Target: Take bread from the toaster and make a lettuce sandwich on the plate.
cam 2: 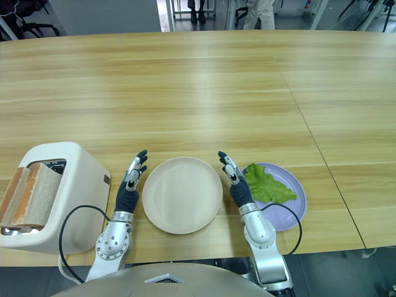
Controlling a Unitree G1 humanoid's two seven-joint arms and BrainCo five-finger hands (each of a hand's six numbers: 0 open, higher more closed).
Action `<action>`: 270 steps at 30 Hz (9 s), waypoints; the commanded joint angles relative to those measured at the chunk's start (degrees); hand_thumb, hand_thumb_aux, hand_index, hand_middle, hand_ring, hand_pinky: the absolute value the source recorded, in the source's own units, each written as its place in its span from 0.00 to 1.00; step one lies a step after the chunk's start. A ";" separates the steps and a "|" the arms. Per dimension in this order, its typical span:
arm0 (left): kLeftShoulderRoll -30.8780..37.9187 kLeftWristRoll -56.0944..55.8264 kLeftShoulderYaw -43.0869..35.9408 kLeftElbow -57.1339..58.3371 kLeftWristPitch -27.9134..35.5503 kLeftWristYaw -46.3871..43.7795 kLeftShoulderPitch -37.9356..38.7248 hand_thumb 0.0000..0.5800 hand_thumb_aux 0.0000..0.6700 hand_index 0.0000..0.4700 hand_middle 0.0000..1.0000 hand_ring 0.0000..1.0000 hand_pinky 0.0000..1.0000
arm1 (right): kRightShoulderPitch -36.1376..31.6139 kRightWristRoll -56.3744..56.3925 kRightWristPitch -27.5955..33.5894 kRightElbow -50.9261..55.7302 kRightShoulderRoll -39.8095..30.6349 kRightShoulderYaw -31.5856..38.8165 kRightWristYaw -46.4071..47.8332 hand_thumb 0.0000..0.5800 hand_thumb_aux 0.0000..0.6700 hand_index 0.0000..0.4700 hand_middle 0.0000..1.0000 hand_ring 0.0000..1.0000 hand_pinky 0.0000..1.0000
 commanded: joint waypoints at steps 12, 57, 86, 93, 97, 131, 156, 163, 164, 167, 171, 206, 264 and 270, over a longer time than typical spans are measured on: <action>0.01 -0.03 -0.08 0.27 0.19 -0.13 0.32 0.00 0.00 0.00 0.00 0.00 0.00 | -0.05 0.25 0.29 0.73 0.12 -0.33 -0.27 0.00 0.00 0.00 0.00 0.00 0.00; 31.43 32.81 62.00 -25.16 13.18 -23.42 16.93 0.00 0.00 0.00 0.00 0.00 0.00 | 6.63 -0.76 2.85 -6.22 4.72 1.99 -6.38 0.00 0.00 0.00 0.00 0.00 0.00; 29.22 33.01 59.55 -22.03 8.44 -31.39 24.05 0.80 0.55 0.54 0.00 0.00 0.00 | 5.58 1.92 2.91 -8.79 4.57 -2.37 -5.69 0.00 0.00 0.00 0.00 0.00 0.00; 29.28 31.88 58.60 -19.53 7.65 -31.46 25.19 0.96 0.81 0.79 0.00 0.00 0.00 | 5.15 2.10 2.88 -8.65 4.64 -2.26 -5.84 0.00 0.00 0.00 0.00 0.00 0.00; 28.97 31.58 58.12 -19.39 7.09 -31.65 26.06 1.00 0.94 0.92 0.00 0.00 0.00 | 5.11 2.13 2.96 -8.73 4.61 -2.20 -5.80 0.00 0.00 0.00 0.00 0.00 0.00; 28.71 18.27 65.42 -29.32 17.91 -25.54 2.96 1.00 1.00 0.98 1.00 1.00 1.00 | 4.43 1.38 2.27 -5.28 4.25 -1.19 -5.88 0.00 0.00 0.00 0.00 0.00 0.00; 21.55 -7.77 37.82 -30.98 31.83 -27.64 -15.99 1.00 1.00 0.98 1.00 1.00 1.00 | 2.17 1.96 0.30 -7.22 5.74 -1.26 -6.65 0.00 0.00 0.00 0.00 0.00 0.00; 16.67 -11.70 26.40 -26.36 30.63 -27.24 -15.30 1.00 1.00 0.98 1.00 1.00 1.00 | -0.33 2.08 0.51 -7.01 5.53 -0.97 -5.85 0.00 0.00 0.00 0.00 0.00 0.00; 16.61 -11.69 25.18 -25.24 30.75 -27.18 -15.49 1.00 1.00 0.98 1.00 1.00 1.00 | -0.57 2.09 0.47 -7.00 5.58 -0.83 -5.78 0.00 0.00 0.00 0.00 0.00 0.00; 17.60 -11.23 21.54 -20.84 29.27 -28.03 -15.77 1.00 1.00 0.98 1.00 1.00 1.00 | -1.05 1.43 -0.73 -7.83 5.42 -0.80 -5.89 0.00 0.00 0.00 0.00 0.00 0.00; 16.41 -11.36 17.97 -15.78 28.13 -26.55 -16.71 1.00 1.00 0.98 1.00 1.00 1.00 | -1.10 0.59 -1.87 -8.55 4.66 -0.65 -5.60 0.00 0.00 0.00 0.00 0.00 0.00; 7.21 -3.35 -5.01 -0.34 21.55 -15.55 -10.85 1.00 1.00 0.98 1.00 1.00 1.00 | -3.18 -10.16 -6.29 -3.84 -3.54 1.71 -3.51 0.00 0.00 0.00 0.00 0.00 0.00; 4.34 13.53 -0.95 -9.56 9.99 1.34 -3.48 0.00 0.00 0.00 0.00 0.00 0.00 | -9.93 -30.16 -0.78 0.10 -26.72 -10.02 -0.67 0.00 0.00 0.00 0.00 0.00 0.00; 3.08 15.76 -1.96 -9.46 9.48 3.89 -1.80 0.00 0.00 0.00 0.00 0.00 0.00 | -8.62 -42.98 5.14 -1.07 -31.95 -10.86 0.05 0.00 0.00 0.00 0.00 0.00 0.00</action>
